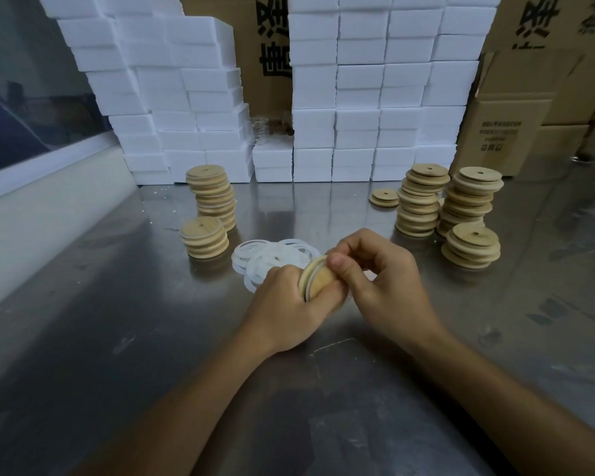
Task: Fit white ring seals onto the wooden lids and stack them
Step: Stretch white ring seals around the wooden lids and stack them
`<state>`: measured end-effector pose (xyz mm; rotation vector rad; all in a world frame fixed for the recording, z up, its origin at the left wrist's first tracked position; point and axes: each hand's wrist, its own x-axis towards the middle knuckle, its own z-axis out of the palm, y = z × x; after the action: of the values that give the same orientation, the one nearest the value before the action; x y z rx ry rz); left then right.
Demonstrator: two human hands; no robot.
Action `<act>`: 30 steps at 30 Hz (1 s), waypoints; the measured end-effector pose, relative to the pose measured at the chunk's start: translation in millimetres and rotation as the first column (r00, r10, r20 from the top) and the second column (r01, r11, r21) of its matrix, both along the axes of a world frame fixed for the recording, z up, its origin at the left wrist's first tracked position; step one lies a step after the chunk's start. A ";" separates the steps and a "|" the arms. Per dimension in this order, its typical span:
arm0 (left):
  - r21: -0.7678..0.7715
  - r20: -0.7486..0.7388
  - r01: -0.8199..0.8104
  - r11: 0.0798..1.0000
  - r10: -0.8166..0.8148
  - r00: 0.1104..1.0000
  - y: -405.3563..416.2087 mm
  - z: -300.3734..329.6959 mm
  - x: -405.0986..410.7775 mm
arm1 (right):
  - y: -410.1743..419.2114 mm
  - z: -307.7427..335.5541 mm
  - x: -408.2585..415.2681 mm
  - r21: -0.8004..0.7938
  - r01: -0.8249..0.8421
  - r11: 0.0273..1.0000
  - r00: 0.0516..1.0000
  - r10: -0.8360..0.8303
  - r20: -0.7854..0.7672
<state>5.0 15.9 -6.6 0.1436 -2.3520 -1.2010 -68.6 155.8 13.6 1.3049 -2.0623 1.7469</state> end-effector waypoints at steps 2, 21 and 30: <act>-0.048 -0.042 -0.027 0.998 0.025 0.999 0.1 0.2 0.4 | -0.9 1.0 0.3 -0.004 -0.038 0.999 0.997 0.038 0.073; -0.139 -0.183 -0.046 0.989 0.020 0.983 1.3 3.2 3.4 | -0.7 3.7 -4.1 -0.178 -0.233 0.956 0.744 0.293 0.601; -0.127 -0.276 -0.090 0.988 0.052 0.960 1.6 3.3 2.6 | -1.9 3.4 -2.9 -0.195 -0.247 0.949 0.621 0.310 0.720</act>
<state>7.6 17.5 -3.4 0.0137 -2.1603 -0.9527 -71.6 153.9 17.0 1.0007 -2.1631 2.8663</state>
